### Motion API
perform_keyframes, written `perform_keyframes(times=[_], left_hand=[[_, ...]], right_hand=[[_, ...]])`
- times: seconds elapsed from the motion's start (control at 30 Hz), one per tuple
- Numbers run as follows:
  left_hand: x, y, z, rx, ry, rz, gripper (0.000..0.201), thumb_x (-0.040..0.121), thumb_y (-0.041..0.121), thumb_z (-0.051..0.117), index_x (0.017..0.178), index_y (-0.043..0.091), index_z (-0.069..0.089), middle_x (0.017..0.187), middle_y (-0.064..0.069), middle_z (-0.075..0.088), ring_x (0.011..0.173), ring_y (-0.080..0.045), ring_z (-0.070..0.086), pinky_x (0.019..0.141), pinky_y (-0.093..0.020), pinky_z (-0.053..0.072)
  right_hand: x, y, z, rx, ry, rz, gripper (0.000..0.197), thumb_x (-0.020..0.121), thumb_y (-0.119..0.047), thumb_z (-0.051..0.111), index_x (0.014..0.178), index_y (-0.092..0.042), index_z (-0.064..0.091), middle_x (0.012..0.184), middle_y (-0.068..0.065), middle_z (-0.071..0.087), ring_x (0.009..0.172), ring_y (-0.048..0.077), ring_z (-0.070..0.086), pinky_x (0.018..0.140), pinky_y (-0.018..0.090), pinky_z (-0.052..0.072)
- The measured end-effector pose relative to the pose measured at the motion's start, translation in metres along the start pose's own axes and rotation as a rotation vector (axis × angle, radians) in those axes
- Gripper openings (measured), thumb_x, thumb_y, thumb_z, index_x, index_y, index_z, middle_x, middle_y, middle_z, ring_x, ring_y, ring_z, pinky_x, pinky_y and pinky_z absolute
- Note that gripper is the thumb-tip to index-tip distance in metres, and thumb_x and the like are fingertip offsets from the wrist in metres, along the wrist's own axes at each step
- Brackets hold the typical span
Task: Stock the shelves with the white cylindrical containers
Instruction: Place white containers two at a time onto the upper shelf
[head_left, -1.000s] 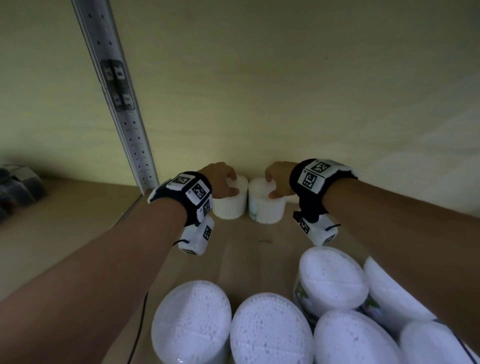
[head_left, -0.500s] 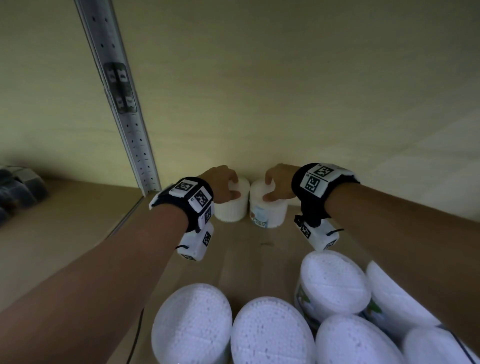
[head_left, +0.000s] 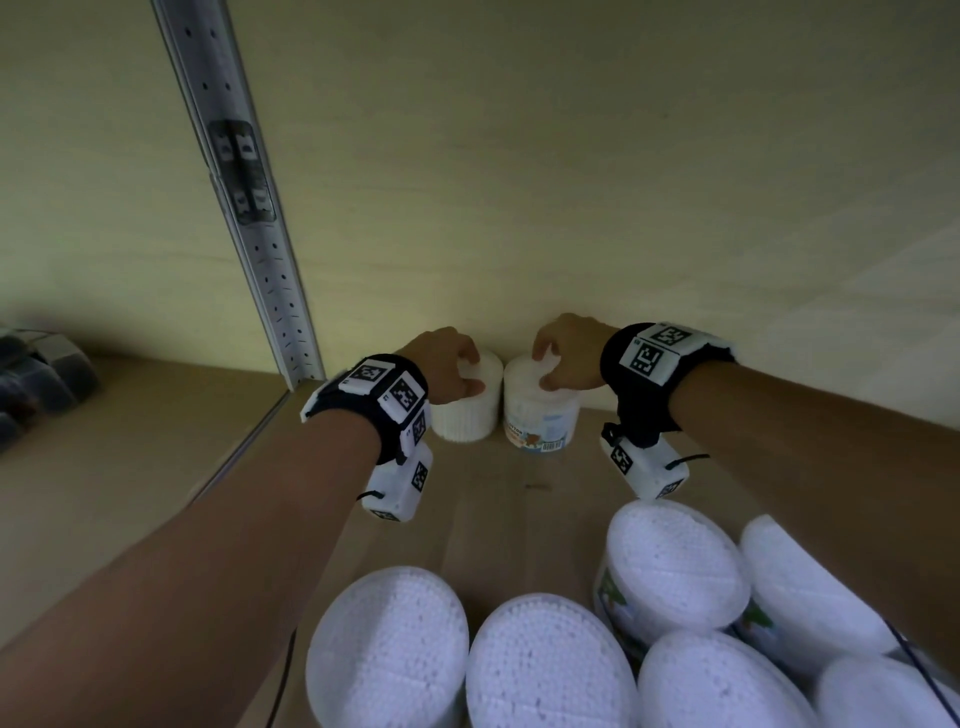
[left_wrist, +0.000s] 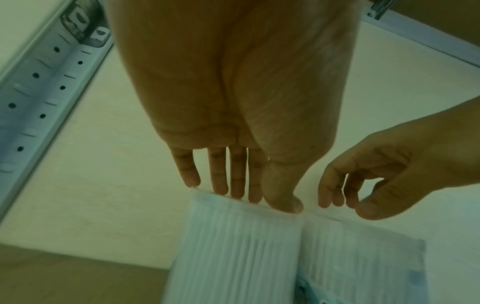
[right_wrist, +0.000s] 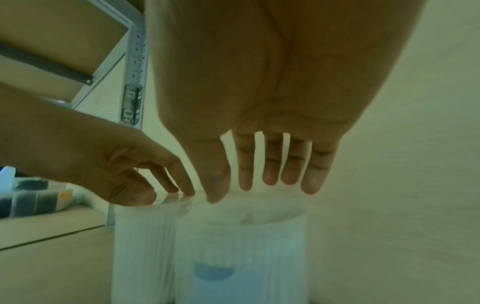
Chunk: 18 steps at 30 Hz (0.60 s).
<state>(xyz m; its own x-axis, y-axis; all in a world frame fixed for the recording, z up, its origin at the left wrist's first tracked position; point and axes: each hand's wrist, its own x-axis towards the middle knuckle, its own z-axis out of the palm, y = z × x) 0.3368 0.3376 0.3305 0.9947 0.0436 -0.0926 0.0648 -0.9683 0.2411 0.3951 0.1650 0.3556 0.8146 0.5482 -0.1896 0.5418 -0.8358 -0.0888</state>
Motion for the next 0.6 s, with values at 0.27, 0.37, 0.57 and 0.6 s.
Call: perform_keyframes(times=[0.27, 0.37, 0.57, 0.6], left_hand=[[0.0006, -0.0001, 0.0011, -0.018, 0.016, -0.004, 0.050, 0.091, 0.035, 0.059, 0.134, 0.013, 0.047, 0.141, -0.008, 0.041, 0.128, -0.026, 0.043, 0.101, -0.031, 0.036], [0.0009, -0.0008, 0.0017, -0.024, 0.022, -0.002, 0.049, 0.091, 0.035, 0.059, 0.134, 0.014, 0.047, 0.141, -0.008, 0.040, 0.129, -0.025, 0.042, 0.101, -0.030, 0.035], [0.0002, -0.0007, 0.0011, -0.037, 0.023, 0.007, 0.049, 0.091, 0.035, 0.059, 0.134, 0.014, 0.047, 0.141, -0.008, 0.040, 0.130, -0.025, 0.041, 0.103, -0.031, 0.034], [0.0002, -0.0007, 0.0012, -0.039, 0.025, 0.008, 0.049, 0.091, 0.034, 0.059, 0.134, 0.014, 0.047, 0.142, -0.008, 0.040, 0.130, -0.025, 0.041, 0.103, -0.031, 0.034]], right_hand=[[0.0035, -0.0061, 0.0054, -0.139, -0.068, 0.081, 0.062, 0.092, -0.049, 0.051, 0.133, -0.002, 0.048, 0.135, 0.016, 0.052, 0.121, 0.031, 0.053, 0.099, 0.036, 0.045], [0.0038, -0.0077, 0.0045, -0.140, -0.071, 0.076, 0.060, 0.093, -0.045, 0.053, 0.132, 0.000, 0.050, 0.136, 0.017, 0.052, 0.123, 0.032, 0.053, 0.102, 0.037, 0.044], [0.0007, -0.0043, -0.0021, -0.123, -0.082, 0.007, 0.058, 0.090, -0.029, 0.063, 0.141, -0.011, 0.042, 0.144, 0.010, 0.043, 0.128, 0.028, 0.047, 0.104, 0.032, 0.039], [0.0003, -0.0040, -0.0028, -0.125, -0.081, -0.009, 0.057, 0.090, -0.025, 0.064, 0.141, -0.012, 0.043, 0.145, 0.009, 0.042, 0.129, 0.028, 0.046, 0.104, 0.032, 0.038]])
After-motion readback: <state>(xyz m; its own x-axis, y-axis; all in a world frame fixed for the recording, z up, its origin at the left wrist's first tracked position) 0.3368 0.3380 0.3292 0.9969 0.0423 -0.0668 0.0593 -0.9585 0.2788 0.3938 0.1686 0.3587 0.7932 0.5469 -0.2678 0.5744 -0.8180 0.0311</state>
